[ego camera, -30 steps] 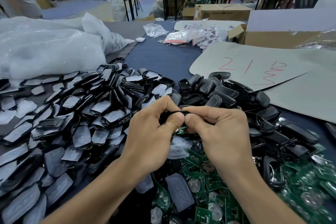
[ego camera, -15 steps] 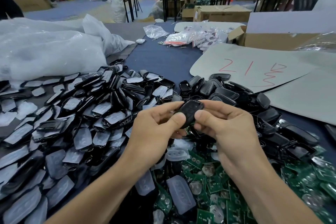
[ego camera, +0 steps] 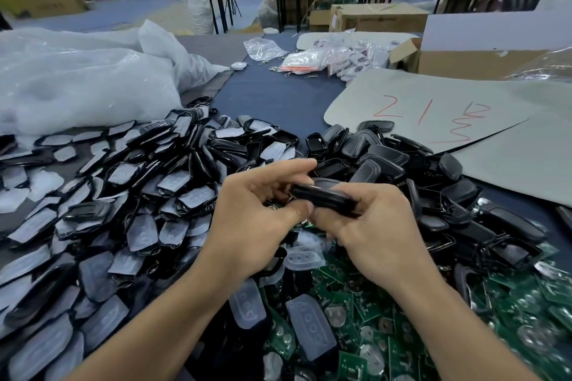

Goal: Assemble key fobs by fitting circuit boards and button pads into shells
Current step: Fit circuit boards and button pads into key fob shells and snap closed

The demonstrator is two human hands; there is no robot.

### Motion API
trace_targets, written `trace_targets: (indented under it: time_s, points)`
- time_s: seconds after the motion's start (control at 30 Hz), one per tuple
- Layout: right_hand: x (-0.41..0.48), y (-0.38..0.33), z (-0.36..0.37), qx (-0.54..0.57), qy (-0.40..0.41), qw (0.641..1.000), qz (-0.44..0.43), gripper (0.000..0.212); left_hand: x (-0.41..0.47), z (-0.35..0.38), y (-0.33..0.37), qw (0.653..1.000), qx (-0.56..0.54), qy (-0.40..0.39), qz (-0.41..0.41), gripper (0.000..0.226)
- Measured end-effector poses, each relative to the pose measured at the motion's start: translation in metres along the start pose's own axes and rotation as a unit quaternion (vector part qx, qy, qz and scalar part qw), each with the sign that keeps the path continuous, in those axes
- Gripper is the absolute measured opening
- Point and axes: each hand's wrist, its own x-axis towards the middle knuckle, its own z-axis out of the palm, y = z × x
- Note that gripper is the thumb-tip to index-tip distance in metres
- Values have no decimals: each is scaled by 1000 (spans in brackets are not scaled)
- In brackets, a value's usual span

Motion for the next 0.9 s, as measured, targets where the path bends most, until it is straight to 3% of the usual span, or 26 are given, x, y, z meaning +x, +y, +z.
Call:
trace_targets:
  time_s: [0.17,0.27,0.37,0.43,0.73,0.9]
  points:
    - [2,0,2,119,-71,990,35,18,1,-3,4,990,-137,-24,-20,39]
    - [-1,-2,2,84,-30,995,36,3,1,-1,3,990,-130,6,-52,39]
    - [-7,-5,5,-50,70,996,-25,47,0,1,2,992,-97,22,-75,45]
    - [-8,-6,7,-69,77,993,-51,57,0,1,3,993,-92,22,-76,46]
    - [-3,-6,7,115,-75,990,-43,39,5,-10,1,986,-134,-56,-85,41]
    - [-1,-2,7,141,-79,987,-25,39,5,-9,-6,980,-167,-51,-95,35]
